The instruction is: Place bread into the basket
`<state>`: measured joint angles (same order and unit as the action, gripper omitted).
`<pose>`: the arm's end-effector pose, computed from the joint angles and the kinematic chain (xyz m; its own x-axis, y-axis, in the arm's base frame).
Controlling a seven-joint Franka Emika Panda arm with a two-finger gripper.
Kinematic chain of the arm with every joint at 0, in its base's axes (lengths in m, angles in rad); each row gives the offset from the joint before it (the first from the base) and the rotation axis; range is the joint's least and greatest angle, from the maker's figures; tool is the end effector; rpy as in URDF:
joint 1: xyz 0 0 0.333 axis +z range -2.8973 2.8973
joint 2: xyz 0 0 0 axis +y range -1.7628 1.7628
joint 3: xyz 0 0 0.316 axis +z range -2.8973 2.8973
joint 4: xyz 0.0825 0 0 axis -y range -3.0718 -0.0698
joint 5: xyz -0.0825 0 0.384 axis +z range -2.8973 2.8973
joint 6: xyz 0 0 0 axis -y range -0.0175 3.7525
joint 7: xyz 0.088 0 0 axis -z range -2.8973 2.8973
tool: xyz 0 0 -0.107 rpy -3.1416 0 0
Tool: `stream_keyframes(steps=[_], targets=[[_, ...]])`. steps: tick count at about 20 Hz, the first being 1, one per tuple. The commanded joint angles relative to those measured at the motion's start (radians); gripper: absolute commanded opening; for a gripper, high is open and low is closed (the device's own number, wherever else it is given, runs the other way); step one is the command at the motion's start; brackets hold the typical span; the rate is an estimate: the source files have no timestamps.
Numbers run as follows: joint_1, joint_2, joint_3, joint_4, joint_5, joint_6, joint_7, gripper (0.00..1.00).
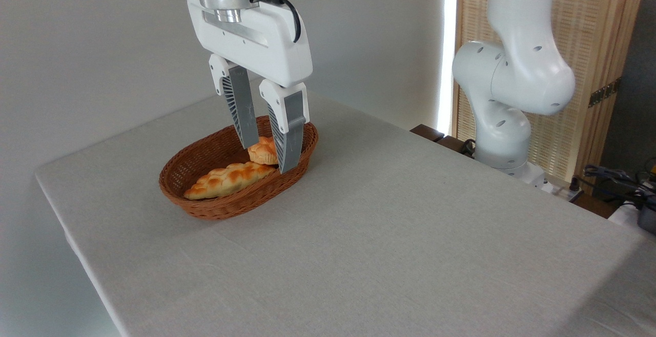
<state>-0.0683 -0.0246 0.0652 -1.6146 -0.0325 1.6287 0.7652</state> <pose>0.5523 -0.0046 0.6226 0.7190 -0.6931 0.0515 -0.6940 -0.7200 -0.0021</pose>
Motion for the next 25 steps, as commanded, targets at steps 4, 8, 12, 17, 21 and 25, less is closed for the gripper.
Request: stream_keyframes(steps=[4, 8, 12, 17, 21, 25], targets=[[0.008, 0.005, -0.007, 0.022, 0.003, -0.029, 0.005, 1.00], [0.008, 0.008, -0.005, 0.019, -0.007, -0.029, 0.005, 1.00], [0.008, 0.008, -0.004, 0.021, -0.007, -0.029, 0.002, 1.00], [0.008, 0.014, -0.041, 0.018, -0.009, -0.027, -0.012, 1.00], [0.010, 0.018, -0.068, 0.015, -0.009, -0.027, -0.010, 1.00], [0.010, 0.020, -0.068, 0.015, -0.009, -0.029, -0.007, 1.00]])
